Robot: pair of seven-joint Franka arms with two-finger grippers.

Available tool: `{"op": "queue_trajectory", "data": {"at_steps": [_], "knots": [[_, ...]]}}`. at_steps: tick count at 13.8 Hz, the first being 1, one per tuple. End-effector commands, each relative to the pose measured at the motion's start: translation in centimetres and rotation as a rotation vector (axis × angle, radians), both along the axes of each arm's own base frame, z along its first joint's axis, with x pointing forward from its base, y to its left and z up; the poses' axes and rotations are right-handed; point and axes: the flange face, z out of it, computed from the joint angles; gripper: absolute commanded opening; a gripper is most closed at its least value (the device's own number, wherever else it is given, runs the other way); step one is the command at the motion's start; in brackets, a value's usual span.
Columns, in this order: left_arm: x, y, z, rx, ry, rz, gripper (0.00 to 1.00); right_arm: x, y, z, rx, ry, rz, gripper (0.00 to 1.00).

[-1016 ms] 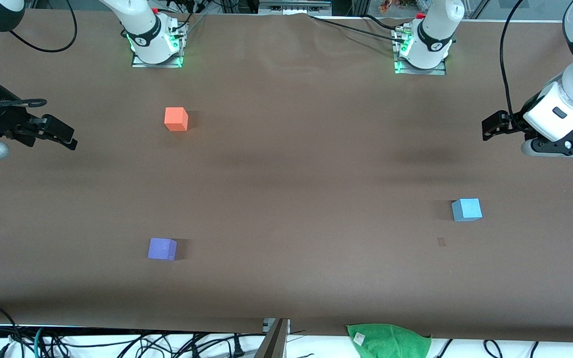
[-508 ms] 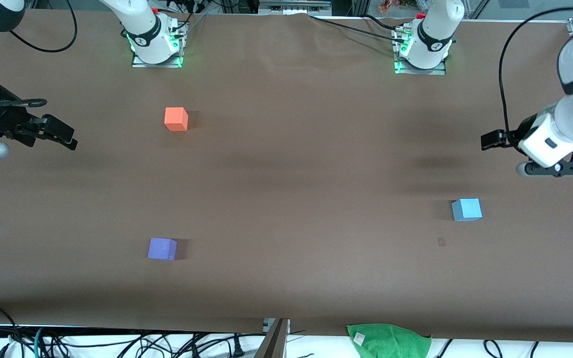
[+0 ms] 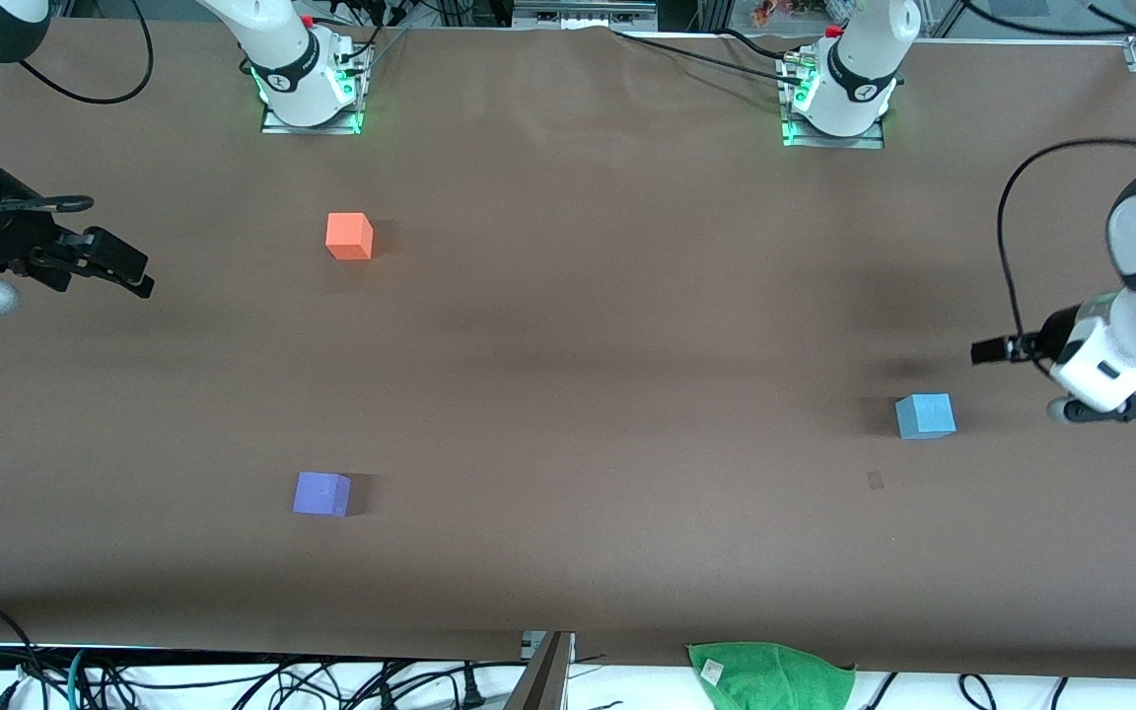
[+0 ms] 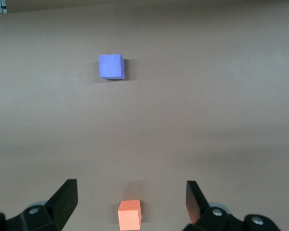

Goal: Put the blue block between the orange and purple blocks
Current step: 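Lower the left gripper onto the light-blue cube and close on it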

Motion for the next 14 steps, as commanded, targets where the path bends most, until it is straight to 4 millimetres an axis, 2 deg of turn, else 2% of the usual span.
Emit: {"op": "queue_trajectory", "data": {"at_steps": [1, 3, 5, 7, 9, 12, 14], "knots": [[2.7, -0.6, -5.1, 0.008, -0.041, -0.025, 1.0, 0.0, 0.2, 0.4, 0.017, -0.006, 0.016, 0.99], [3.3, -1.5, -8.5, 0.003, -0.056, -0.042, 1.0, 0.0, 0.0, 0.4, 0.018, -0.007, 0.013, 0.99], [3.8, -2.9, -10.5, 0.002, -0.076, -0.067, 1.0, 0.0, -0.1, 0.4, 0.018, -0.007, 0.011, 0.99], [3.3, -2.9, -12.6, 0.009, -0.083, -0.088, 1.0, 0.0, -0.1, 0.4, 0.018, -0.007, 0.011, 0.99], [2.9, -2.4, -13.4, 0.072, -0.072, -0.214, 1.0, 0.0, 0.0, 0.4, 0.018, -0.007, 0.013, 0.99], [1.9, -2.1, -15.6, 0.069, -0.06, -0.246, 1.0, 0.0, 0.1, 0.4, 0.018, -0.007, 0.014, 0.99], [1.6, -1.6, -16.1, 0.068, -0.057, -0.242, 1.0, 0.0, 0.3, 0.4, 0.016, -0.006, 0.018, 0.99]]}}
